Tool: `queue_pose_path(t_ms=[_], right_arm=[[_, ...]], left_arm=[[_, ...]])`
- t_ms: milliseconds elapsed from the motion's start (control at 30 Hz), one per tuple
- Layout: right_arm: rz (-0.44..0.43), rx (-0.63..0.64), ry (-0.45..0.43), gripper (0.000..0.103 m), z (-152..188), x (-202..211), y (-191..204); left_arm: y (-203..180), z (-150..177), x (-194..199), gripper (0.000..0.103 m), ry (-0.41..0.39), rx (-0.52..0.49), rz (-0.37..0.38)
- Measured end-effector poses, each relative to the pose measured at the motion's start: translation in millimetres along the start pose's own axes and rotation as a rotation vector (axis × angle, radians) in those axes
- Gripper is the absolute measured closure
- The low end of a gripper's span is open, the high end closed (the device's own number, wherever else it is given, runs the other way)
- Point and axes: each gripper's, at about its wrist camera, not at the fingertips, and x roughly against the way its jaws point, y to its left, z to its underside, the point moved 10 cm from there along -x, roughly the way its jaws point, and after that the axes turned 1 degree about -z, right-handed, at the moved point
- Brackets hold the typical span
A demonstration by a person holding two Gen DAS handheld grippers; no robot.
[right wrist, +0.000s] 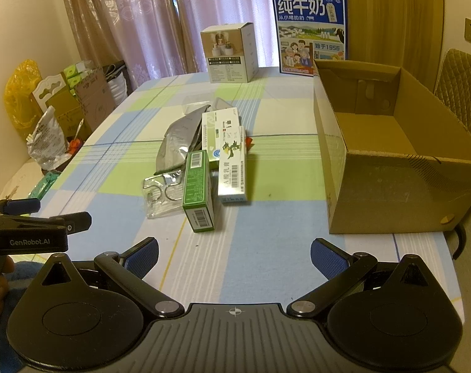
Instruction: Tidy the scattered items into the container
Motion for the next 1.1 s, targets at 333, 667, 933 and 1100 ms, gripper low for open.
queue_pose_path(t_ms=[333,667,933,1100], right_arm=[[0.0,0.0,0.001,0.002,-0.2,-0.8,-0.1],[0.0,0.001,0.002,0.002,-0.1,-0.3,0.0],[0.0,0.001,0.002,0.002,-0.9,1.5,0.0],[0.003,0.003,0.006,0.002,1.8,-3.1,-0.6]], left_arm=[[-2.5,1.3,-0.6,0.001,0.0,-0.001,0.002],[-1.9,1.1,-0.5,0.001,0.001,0.0,0.003],[-5.4,3.5,1.1,0.001,0.001,0.001,0.009],[-6.0,3.6,-0.6,0.001,0.004,0.006,0.014]])
